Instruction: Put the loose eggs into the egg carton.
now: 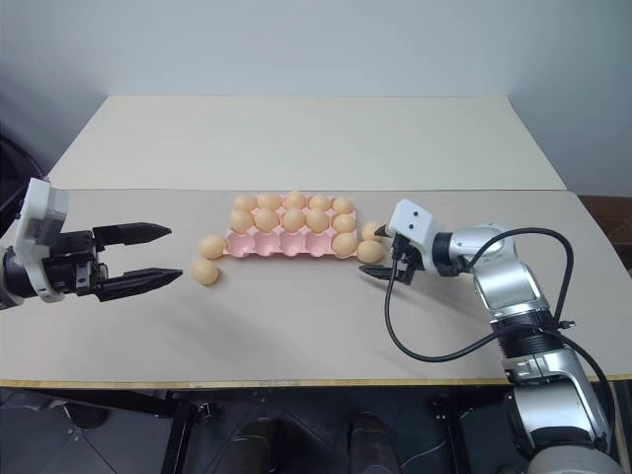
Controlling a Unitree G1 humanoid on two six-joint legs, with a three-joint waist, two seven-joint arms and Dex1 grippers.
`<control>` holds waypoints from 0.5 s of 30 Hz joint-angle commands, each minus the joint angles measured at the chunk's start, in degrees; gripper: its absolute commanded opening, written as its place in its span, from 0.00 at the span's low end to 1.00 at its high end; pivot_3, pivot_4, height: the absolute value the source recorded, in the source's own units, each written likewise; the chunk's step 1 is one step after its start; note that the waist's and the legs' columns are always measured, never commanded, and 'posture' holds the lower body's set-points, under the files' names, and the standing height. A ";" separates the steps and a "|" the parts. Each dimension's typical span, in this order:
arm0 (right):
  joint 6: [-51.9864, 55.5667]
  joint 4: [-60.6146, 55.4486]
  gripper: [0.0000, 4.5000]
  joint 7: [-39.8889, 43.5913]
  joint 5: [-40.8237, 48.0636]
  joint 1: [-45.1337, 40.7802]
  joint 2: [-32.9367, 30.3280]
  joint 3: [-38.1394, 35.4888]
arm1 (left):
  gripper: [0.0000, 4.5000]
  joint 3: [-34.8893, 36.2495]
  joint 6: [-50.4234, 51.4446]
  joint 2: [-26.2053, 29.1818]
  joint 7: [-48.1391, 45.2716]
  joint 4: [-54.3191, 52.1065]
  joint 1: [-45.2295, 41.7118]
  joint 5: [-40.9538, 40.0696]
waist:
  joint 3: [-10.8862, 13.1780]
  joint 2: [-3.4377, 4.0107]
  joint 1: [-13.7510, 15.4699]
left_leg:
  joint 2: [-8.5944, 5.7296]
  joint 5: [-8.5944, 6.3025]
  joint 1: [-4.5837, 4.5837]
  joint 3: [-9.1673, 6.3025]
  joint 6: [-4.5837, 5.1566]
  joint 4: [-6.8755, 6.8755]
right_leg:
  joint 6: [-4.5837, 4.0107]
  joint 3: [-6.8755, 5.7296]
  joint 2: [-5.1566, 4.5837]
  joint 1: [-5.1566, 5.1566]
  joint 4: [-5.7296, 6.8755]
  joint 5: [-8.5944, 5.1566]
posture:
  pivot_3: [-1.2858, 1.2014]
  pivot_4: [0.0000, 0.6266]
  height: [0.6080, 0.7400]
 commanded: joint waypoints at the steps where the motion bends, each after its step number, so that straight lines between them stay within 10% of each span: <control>1: -1.75 -0.14 1.00 -0.75 -1.41 -0.84 0.45 0.05 | 1.00 1.86 -0.89 0.23 0.31 -1.86 -0.04 -0.54 | 0.00 0.00 0.01 | 0.00 0.00 0.00 0.00 0.00 0.00 | 0.00 0.00 0.00 0.00 0.01 0.00 | 0.52 0.24 1.00; 15: -1.96 0.57 1.00 -0.43 -3.55 -0.25 2.14 0.74 | 1.00 3.05 -1.51 -0.05 0.57 -2.04 1.91 -0.18 | 0.00 0.00 0.01 | 0.00 0.00 0.01 0.00 -0.01 0.00 | 0.00 0.01 0.00 0.00 0.00 0.00 | 0.52 0.24 1.00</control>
